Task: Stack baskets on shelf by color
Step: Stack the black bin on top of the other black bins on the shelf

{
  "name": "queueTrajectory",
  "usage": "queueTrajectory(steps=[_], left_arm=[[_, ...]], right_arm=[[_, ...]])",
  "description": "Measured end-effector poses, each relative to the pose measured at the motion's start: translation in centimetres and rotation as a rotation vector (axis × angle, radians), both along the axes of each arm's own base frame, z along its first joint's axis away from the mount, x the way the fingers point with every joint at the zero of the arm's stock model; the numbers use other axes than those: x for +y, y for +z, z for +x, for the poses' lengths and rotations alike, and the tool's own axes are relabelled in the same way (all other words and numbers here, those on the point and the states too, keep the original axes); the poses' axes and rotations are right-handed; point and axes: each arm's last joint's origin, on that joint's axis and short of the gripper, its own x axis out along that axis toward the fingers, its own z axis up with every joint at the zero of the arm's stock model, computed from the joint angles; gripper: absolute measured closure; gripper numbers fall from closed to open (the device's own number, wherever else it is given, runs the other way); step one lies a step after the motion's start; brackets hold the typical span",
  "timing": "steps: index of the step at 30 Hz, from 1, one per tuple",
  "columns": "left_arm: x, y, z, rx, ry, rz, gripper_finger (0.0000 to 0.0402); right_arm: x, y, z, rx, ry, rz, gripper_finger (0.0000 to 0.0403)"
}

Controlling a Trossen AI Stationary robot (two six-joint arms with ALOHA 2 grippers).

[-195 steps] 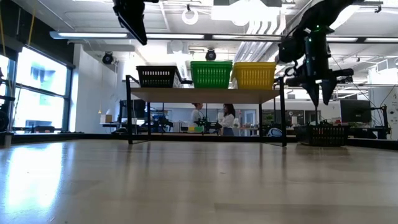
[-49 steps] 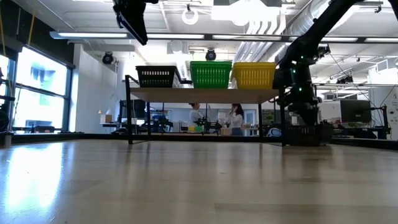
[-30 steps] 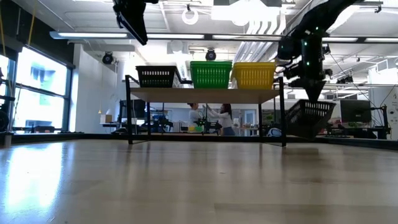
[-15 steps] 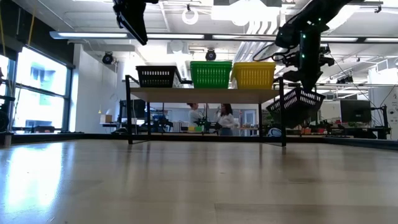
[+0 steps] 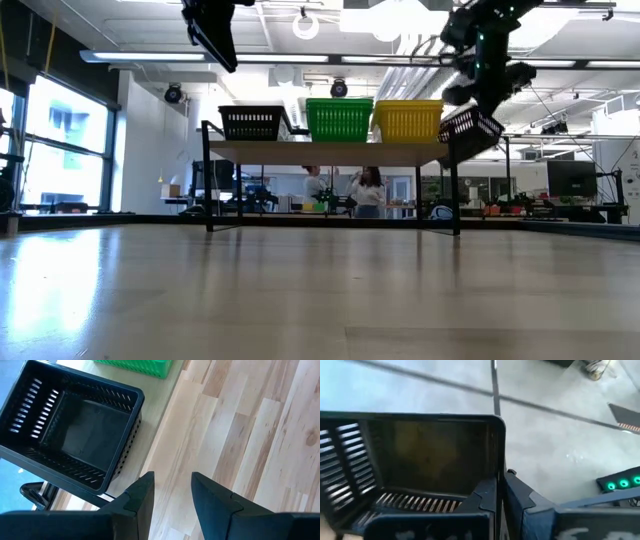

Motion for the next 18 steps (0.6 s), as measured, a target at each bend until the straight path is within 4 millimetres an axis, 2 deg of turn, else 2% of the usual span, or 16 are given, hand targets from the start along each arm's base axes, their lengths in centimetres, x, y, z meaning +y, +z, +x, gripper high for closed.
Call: queueTrajectory(steps=[10, 18], left_arm=[[0.0, 0.0, 0.0, 0.013, -0.031, 0.014, 0.0282], [-0.1, 0.0, 0.0, 0.02, -0.051, 0.021, 0.0282]], right_arm=[[0.4, 7.1, 0.2, -0.12, 0.005, -0.199, 0.0403], [3.5, 11.8, 2.6, -0.225, 0.152, -0.304, 0.0403]])
